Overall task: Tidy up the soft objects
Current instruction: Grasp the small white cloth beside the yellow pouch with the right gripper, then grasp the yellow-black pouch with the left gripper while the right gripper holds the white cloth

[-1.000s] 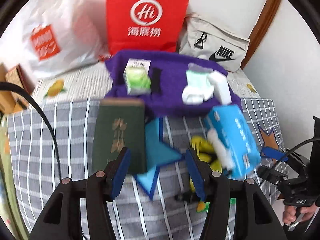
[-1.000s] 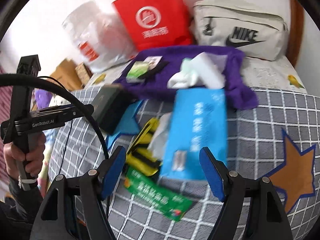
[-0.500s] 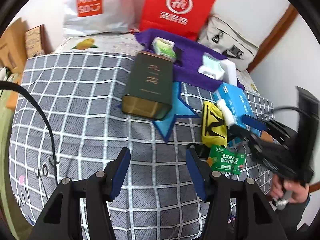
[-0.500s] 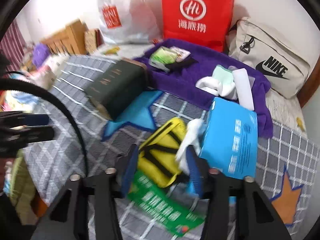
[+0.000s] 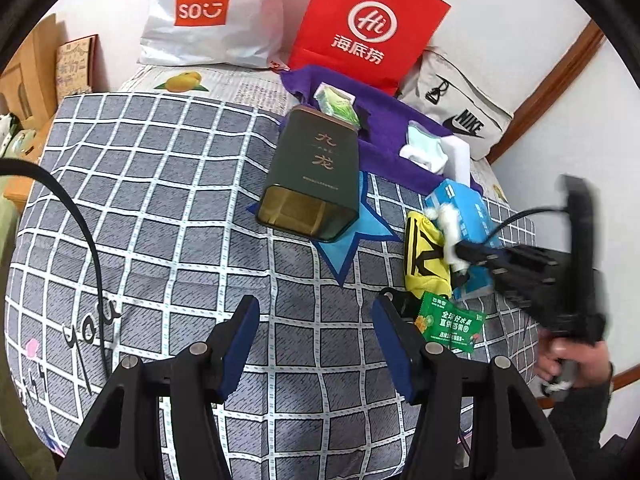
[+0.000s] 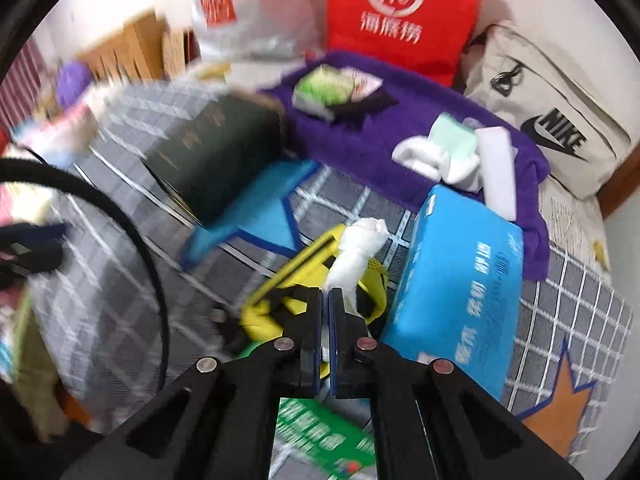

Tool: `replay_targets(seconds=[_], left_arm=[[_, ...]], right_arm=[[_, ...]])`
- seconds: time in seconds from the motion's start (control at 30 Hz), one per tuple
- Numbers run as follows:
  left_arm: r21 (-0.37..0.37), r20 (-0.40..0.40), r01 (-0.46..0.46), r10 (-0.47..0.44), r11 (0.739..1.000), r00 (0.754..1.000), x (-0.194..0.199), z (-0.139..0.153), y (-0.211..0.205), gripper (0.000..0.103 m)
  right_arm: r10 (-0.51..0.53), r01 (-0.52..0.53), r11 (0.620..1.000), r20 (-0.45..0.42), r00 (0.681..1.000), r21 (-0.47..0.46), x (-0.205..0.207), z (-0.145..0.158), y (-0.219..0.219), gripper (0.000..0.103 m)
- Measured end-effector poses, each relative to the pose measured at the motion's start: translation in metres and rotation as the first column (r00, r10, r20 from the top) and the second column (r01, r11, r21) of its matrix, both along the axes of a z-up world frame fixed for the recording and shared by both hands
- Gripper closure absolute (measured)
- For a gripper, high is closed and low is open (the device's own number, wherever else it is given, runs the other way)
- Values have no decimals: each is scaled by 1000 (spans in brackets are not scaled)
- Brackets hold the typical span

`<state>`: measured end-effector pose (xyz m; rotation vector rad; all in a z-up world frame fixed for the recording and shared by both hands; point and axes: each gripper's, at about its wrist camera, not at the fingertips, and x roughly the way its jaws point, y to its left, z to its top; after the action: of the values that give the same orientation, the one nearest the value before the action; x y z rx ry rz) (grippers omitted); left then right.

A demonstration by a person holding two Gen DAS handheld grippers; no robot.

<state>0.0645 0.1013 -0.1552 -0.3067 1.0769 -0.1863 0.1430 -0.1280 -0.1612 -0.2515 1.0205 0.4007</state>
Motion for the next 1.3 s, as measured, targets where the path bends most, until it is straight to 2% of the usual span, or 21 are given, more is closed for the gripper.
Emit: replay_targets(seconds=[0.17, 0.43, 0.57, 0.73, 0.8, 0.87, 0.93, 1.03, 1.17, 1.3], left_arm=[[9, -23, 55, -55, 998, 998, 8, -11, -18, 47], [12, -62, 165, -164, 986, 984, 17, -22, -64, 47], [17, -76, 210, -208, 977, 975, 21, -28, -81, 47], [-3, -96, 249, -248, 969, 964, 31, -33, -103, 47], [22, -94, 271, -267, 962, 959, 37, -32, -116, 46], [60, -77, 291, -286, 955, 955, 45, -31, -130, 36], [105, -66, 297, -291, 949, 954, 52, -31, -140, 36], [121, -66, 336, -330, 934, 942, 63, -31, -153, 35], [175, -64, 326, -320, 929, 945, 79, -35, -159, 35], [196, -83, 324, -314, 926, 946, 93, -47, -161, 38]], right_arm=[[-45, 44, 995, 5, 999, 89, -24, 23, -22, 100], [-168, 166, 978, 3, 986, 126, -63, 27, -80, 100], [-258, 254, 955, 8, 966, 154, -87, 27, -122, 100], [-358, 356, 918, -24, 934, 176, -96, 10, -163, 100], [-377, 379, 903, -49, 925, 203, -94, 2, -172, 100], [-383, 387, 895, -61, 922, 222, -94, -2, -178, 100], [-385, 390, 889, -70, 920, 240, -93, -5, -183, 100], [-398, 402, 881, -67, 915, 249, -94, -4, -192, 100], [-427, 432, 865, -77, 901, 255, -94, -7, -206, 100], [-436, 446, 857, -97, 894, 257, -93, -15, -212, 98]])
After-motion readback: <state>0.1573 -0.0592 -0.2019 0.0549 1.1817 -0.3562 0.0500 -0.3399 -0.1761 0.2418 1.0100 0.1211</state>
